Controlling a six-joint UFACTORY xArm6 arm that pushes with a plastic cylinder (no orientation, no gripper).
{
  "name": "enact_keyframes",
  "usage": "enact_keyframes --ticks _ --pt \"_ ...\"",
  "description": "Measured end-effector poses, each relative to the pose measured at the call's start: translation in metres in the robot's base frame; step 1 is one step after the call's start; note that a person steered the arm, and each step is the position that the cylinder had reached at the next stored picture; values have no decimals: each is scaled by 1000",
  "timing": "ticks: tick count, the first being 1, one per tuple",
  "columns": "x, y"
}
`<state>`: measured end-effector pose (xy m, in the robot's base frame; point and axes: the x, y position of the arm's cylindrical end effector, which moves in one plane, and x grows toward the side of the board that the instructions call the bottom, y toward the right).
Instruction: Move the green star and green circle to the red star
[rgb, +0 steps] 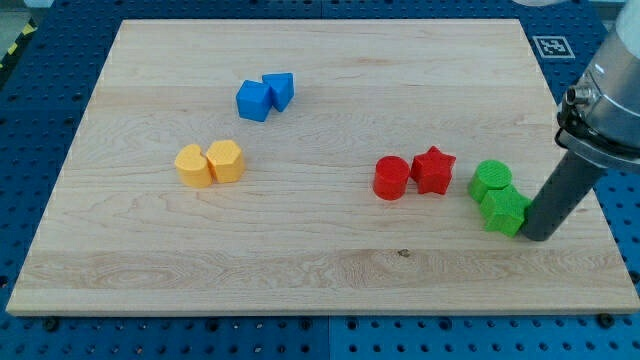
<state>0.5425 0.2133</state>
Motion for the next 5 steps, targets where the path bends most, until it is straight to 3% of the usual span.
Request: enact_keyframes --ticks 3,5 --pt "-16 -10" --pt "-13 -53"
